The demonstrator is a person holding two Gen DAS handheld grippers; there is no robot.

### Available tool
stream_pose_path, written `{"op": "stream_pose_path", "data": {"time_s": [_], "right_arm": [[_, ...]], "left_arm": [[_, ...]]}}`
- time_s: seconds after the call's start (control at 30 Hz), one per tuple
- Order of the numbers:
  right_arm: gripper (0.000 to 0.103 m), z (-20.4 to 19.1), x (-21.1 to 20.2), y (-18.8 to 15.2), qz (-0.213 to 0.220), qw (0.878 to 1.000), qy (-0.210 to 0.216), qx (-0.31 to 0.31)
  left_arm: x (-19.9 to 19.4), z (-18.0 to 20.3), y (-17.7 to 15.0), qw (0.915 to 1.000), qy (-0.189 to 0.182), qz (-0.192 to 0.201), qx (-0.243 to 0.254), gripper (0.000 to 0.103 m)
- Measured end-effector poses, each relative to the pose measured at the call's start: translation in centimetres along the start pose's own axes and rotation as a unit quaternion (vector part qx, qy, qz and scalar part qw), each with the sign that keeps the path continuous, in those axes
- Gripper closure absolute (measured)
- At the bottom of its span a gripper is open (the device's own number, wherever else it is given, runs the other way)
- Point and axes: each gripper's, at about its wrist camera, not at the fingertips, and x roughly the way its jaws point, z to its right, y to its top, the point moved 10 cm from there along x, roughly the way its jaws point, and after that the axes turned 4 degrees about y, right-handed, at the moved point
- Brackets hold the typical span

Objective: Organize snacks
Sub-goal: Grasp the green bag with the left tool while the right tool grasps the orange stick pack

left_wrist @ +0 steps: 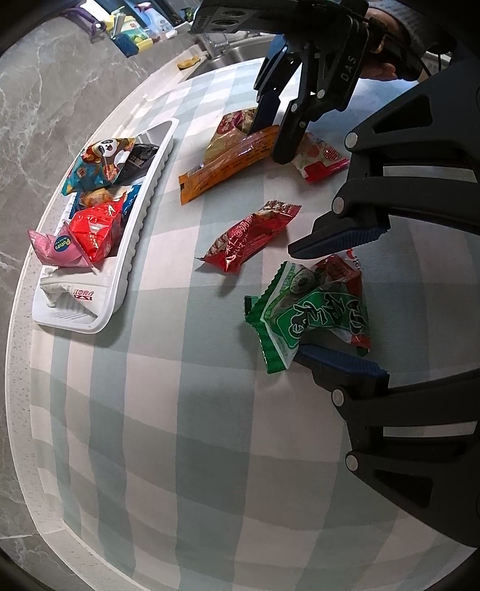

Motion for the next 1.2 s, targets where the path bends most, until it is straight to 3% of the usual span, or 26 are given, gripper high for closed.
{"op": "stream_pose_path", "data": {"time_s": [0.13, 0.33, 0.4, 0.5, 0.87, 1.2], "right_arm": [[0.050, 0.0, 0.4, 0.7, -0.003, 1.000, -0.003, -0.010], [0.065, 0.3, 0.9, 1.7, -0.005, 0.999, -0.011, -0.030], [0.070, 0.5, 0.8, 1.8, -0.003, 1.000, -0.008, -0.028], [0.075, 0.9, 0.6, 1.8, -0.003, 1.000, 0.016, -0.005], [0.076, 1.1, -1.5, 1.5, 0.015, 0.993, 0.096, 0.067], [0.076, 0.8, -4.3, 2.0, 0.040, 0.988, 0.123, 0.081]], "left_arm": [[0.0, 0.1, 0.1, 1.0000, 0.004, 0.004, 0.004, 0.057], [0.1, 0.5, 0.1, 0.9997, 0.010, 0.013, 0.020, 0.058], [0.1, 0.4, 0.1, 0.9996, 0.012, 0.016, 0.020, 0.067], [0.0, 0.2, 0.1, 0.9998, 0.001, 0.018, 0.008, 0.071], [-1.3, -0.3, 0.3, 0.9992, -0.024, 0.029, -0.012, 0.073], [-3.3, -1.0, 1.9, 0.9973, -0.044, 0.049, -0.032, 0.073]]}}
